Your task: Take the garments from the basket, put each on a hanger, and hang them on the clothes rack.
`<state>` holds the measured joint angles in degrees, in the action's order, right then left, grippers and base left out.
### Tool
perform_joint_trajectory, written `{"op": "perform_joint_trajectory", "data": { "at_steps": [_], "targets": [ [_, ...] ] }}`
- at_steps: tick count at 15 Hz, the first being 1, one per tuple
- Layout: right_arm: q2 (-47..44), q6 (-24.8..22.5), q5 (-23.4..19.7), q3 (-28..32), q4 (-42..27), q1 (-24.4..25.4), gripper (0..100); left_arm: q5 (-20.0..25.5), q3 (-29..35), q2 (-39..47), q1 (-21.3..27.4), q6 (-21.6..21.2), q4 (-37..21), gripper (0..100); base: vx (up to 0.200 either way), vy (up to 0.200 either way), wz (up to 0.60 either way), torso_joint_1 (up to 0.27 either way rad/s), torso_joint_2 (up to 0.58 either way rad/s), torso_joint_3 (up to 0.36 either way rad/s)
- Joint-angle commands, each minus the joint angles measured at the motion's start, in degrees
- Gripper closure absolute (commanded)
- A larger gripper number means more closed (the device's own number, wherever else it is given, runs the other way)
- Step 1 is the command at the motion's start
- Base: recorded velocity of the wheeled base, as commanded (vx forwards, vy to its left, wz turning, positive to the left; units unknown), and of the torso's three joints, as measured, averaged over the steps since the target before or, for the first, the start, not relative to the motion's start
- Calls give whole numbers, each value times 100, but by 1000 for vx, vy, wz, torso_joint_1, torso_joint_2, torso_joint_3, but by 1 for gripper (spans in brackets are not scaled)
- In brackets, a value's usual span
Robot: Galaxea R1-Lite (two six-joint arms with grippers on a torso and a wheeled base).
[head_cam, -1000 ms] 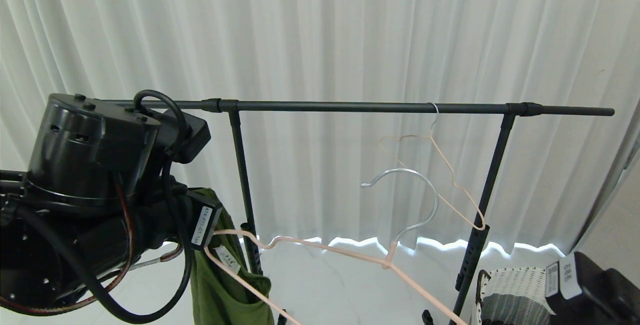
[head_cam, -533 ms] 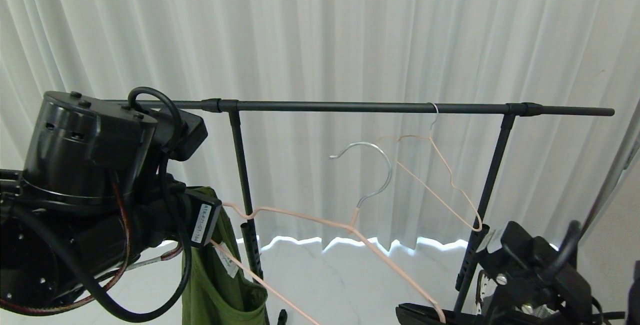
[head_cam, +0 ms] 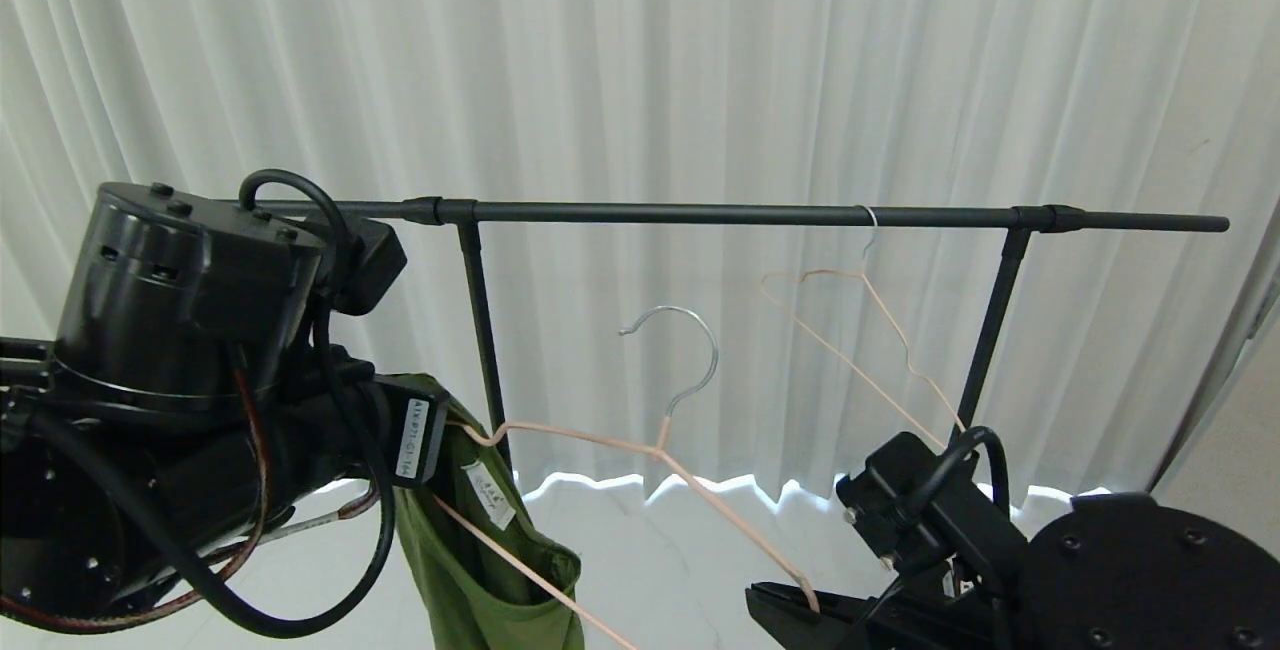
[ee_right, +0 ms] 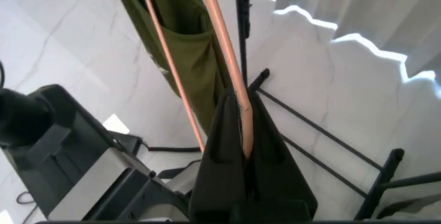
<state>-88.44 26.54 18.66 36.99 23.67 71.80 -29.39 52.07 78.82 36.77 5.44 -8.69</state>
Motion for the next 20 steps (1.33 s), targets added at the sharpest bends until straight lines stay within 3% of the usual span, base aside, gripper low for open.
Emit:
{"op": "perform_joint_trajectory", "data": {
  "at_steps": [1,5,9,13,17,20],
  "targets": [
    [-94,88,120,2,-12,-114,100,-14,-12,10,-117,1,-19,100,0,0,0,0,0,0],
    [-77,106,243,19,-82,-298,100,-234,14,212,-240,10,-10,100,0,0,0,0,0,0],
    [-138,159,498,125,-56,-334,100,-242,5,195,6,107,-10,100,0,0,0,0,0,0],
    [-191,159,515,388,-38,-70,100,-242,93,291,560,766,-10,100,0,0,0,0,0,0],
    [-244,211,524,362,58,290,100,-234,234,283,560,845,-10,100,0,0,0,0,0,0],
    [-569,167,533,371,612,343,100,-225,392,230,700,1073,-10,100,0,0,0,0,0,0]
  ]
}}
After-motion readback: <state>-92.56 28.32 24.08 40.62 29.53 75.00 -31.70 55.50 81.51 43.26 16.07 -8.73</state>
